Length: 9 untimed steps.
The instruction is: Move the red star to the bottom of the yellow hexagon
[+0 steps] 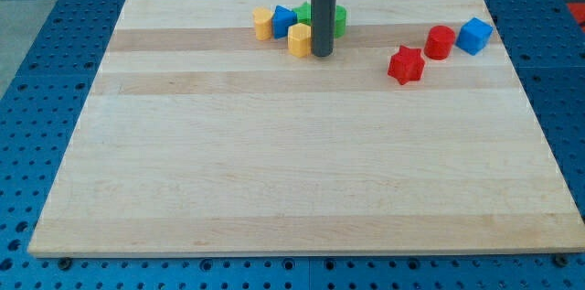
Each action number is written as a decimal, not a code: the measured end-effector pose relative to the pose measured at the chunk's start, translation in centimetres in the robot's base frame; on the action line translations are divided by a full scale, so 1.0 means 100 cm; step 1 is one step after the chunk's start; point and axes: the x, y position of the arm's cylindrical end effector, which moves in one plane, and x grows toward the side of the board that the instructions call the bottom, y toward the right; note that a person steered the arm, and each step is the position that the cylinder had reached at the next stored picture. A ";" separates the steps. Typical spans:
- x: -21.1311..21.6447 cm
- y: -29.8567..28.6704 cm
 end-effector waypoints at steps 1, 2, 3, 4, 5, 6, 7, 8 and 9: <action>0.000 0.006; 0.005 0.036; 0.000 0.085; -0.003 0.092; 0.005 0.111; 0.020 0.116; 0.049 0.118; 0.044 0.120; 0.041 0.152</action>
